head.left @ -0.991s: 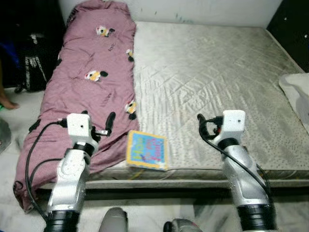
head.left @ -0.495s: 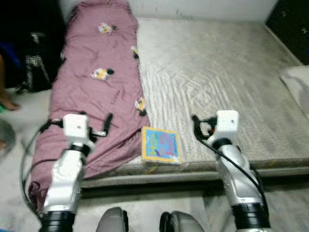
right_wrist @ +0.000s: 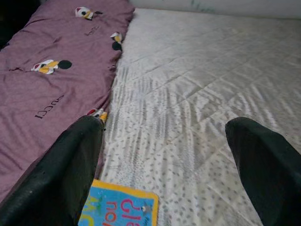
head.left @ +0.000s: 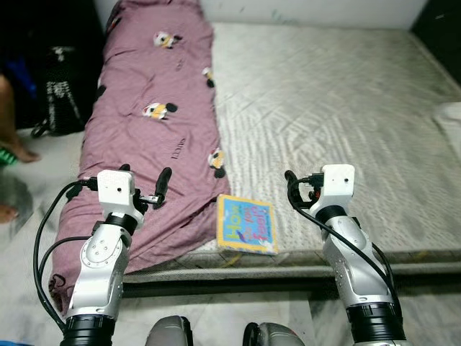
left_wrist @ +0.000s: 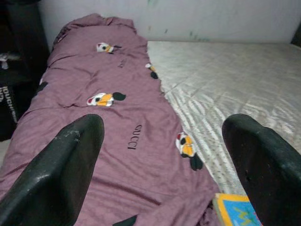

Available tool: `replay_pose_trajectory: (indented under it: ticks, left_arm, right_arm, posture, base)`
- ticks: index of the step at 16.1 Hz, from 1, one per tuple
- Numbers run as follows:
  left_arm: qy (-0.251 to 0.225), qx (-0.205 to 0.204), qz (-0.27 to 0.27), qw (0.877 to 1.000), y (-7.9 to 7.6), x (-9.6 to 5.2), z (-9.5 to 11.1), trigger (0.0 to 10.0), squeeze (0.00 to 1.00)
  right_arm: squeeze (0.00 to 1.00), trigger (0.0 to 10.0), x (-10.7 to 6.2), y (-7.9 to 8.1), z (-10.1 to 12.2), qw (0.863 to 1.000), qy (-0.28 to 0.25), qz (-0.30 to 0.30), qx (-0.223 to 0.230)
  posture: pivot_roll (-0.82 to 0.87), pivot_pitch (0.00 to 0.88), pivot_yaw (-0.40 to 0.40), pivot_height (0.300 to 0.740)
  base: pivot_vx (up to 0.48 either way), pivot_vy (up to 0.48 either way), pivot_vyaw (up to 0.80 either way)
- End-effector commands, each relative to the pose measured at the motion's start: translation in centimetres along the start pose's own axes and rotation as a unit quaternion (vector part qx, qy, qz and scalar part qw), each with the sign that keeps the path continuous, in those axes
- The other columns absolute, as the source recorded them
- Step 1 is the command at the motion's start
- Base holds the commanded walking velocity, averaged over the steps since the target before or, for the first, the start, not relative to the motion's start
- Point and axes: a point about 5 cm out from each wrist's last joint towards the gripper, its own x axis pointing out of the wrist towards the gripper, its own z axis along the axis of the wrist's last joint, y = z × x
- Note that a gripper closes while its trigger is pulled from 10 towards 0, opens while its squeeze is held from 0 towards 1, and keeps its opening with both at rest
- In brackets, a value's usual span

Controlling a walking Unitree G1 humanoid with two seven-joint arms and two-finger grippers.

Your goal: Clean up the room

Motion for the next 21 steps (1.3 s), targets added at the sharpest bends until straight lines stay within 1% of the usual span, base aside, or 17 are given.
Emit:
replay_pose_trajectory:
  ticks: [1,3,5,8,11,12,14,15,16,18,19,21]
  left_arm:
    - [-0.004,0.002,-0.003,1.000,0.0,-0.1,0.2,10.0,0.00]
    - [-0.005,0.002,-0.003,1.000,0.0,-0.1,0.2,10.0,0.00]
    - [0.001,0.012,0.018,1.000,0.2,0.0,0.0,10.0,0.00]
    - [0.007,0.012,0.017,1.000,0.2,0.0,-0.1,10.0,0.00]
    - [0.018,0.032,0.031,0.999,0.6,0.0,0.1,10.0,0.00]
    - [0.025,0.049,0.040,0.998,0.9,-0.3,0.0,10.0,0.00]
    - [0.040,0.038,0.031,0.998,1.2,-1.4,-0.5,10.0,0.00]
    - [0.058,0.019,0.026,0.998,1.2,-2.1,-1.0,10.0,0.00]
    - [0.064,0.015,0.024,0.998,1.3,-2.4,-1.0,10.0,0.00]
    - [0.062,0.010,0.023,0.998,1.5,-2.7,-0.8,10.0,0.00]
    - [0.053,0.007,0.042,0.998,1.9,-2.6,-0.6,10.0,0.00]
    - [0.047,0.008,0.041,0.998,1.8,-2.4,-0.2,10.0,0.00]
  right_arm:
    - [0.00,10.0,-0.1,-0.2,0.1,1.000,-0.002,-0.004,0.000]
    - [0.00,10.0,-0.1,-0.2,0.1,1.000,-0.002,-0.004,0.001]
    - [0.00,10.0,-0.2,-0.2,0.1,1.000,-0.003,-0.004,0.001]
    - [0.00,10.0,-0.2,-0.2,0.1,1.000,-0.003,-0.004,0.000]
    - [0.00,10.0,-0.1,-0.3,0.5,1.000,-0.008,-0.004,-0.002]
    - [0.00,10.0,0.0,-0.4,0.7,1.000,-0.011,-0.004,-0.005]
    - [0.00,10.0,-0.2,-0.7,1.0,1.000,-0.015,-0.010,-0.010]
    - [0.00,10.0,-0.4,-0.8,1.0,1.000,-0.016,-0.010,-0.011]
    - [0.00,10.0,-0.6,-0.9,1.0,1.000,-0.017,-0.011,-0.011]
    - [0.00,10.0,-0.7,-1.1,0.8,1.000,-0.014,-0.013,-0.010]
    - [0.00,10.0,-0.7,-1.0,0.9,1.000,-0.020,-0.012,-0.009]
    - [0.00,10.0,-0.7,-0.9,0.9,1.000,-0.020,-0.013,-0.011]
  posture:
    - [0.03,0.113,-0.046,0.740]
    - [0.03,0.113,-0.046,0.740]
    - [0.03,0.108,-0.045,0.740]
    - [0.03,0.108,-0.045,0.740]
    - [0.04,0.131,-0.046,0.740]
    - [0.05,0.143,-0.041,0.740]
    - [0.04,0.150,-0.044,0.740]
    - [0.04,0.151,-0.041,0.740]
    - [0.04,0.151,-0.041,0.740]
    - [0.03,0.147,-0.037,0.736]
    - [0.03,0.140,-0.034,0.721]
    - [0.03,0.141,-0.037,0.696]
  base:
    - [0.300,0.000,0.00]
    - [0.298,0.000,0.00]
    - [0.000,0.000,0.00]
    - [0.000,0.000,0.00]
    - [0.000,0.000,0.00]
    - [0.000,0.000,0.00]
    - [0.000,0.000,0.00]
    - [0.000,0.000,0.00]
    - [0.000,0.000,0.00]
    - [0.000,0.000,0.00]
    - [0.000,0.000,0.00]
    - [0.000,0.000,0.00]
